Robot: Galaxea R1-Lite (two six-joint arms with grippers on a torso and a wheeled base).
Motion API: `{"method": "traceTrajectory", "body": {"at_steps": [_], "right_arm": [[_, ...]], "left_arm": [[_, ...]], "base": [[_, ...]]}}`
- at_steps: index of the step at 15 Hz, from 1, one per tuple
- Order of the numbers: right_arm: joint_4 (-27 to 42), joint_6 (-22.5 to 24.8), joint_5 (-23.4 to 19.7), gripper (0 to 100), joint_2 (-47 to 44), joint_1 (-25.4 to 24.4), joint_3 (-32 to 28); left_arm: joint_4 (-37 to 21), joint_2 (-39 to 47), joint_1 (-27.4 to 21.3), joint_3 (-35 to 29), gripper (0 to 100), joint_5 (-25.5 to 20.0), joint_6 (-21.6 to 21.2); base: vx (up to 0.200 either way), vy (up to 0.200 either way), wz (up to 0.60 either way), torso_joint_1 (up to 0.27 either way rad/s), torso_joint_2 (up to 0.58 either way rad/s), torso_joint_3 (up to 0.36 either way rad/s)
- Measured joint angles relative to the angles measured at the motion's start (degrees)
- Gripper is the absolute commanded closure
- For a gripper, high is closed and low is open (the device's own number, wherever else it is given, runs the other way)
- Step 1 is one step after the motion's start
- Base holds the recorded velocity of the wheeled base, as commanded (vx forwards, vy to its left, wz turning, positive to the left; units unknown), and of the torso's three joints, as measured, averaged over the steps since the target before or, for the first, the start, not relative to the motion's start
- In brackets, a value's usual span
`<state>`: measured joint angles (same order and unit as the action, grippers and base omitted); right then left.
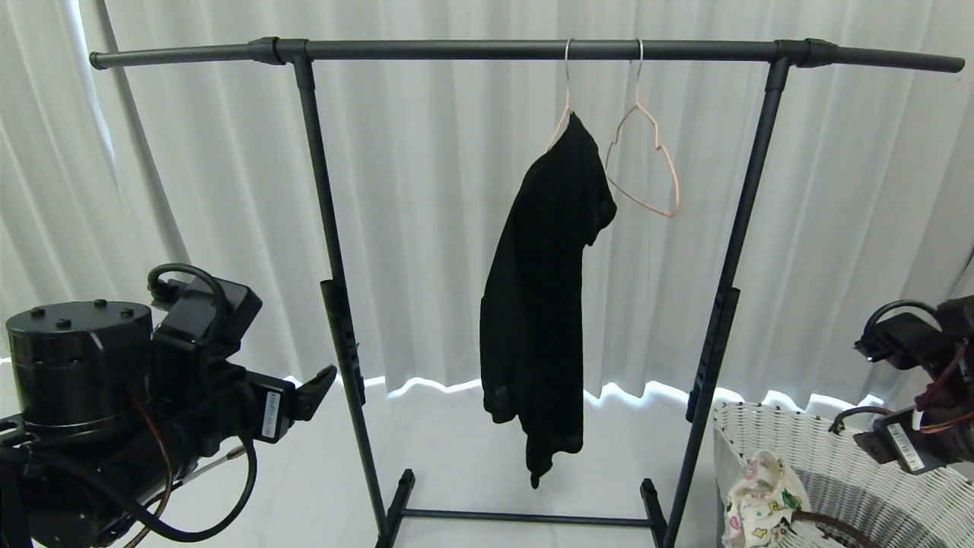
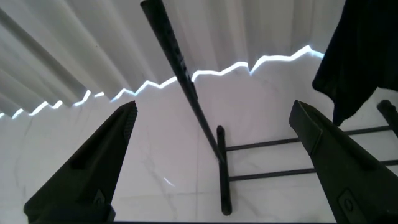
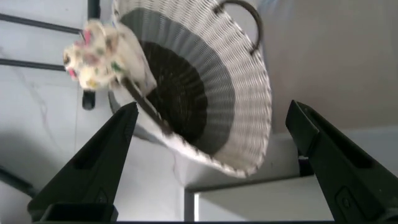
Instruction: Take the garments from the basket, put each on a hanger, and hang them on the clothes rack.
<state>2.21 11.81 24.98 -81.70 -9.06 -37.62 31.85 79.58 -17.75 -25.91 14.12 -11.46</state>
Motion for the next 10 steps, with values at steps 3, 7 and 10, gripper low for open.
{"method": "traceTrajectory", "body": {"at_steps": [3,7,10], "right_arm": [[-8.5,0.7,-1.9,0,-5.9,0.0,5.9],[-18.2,2.4,-2.8,0,-14.1,-0.1,10.9],[-23.8,2.7,-2.8,0,-20.3,-0.1,11.4]], "left_arm": [[0.0,0.4,-0.7,-0.8,0,0.0,0.0],[0.0,1.3,-2.1,-0.9,0,0.0,0.0],[0.0,2.2,-2.8,-0.8,0,0.0,0.0]], "base": [[0.000,0.000,0.00,0.000,0.00,0.000],[0.000,0.000,0.00,0.000,0.00,0.000],[0.000,0.000,0.00,0.000,0.00,0.000]]}}
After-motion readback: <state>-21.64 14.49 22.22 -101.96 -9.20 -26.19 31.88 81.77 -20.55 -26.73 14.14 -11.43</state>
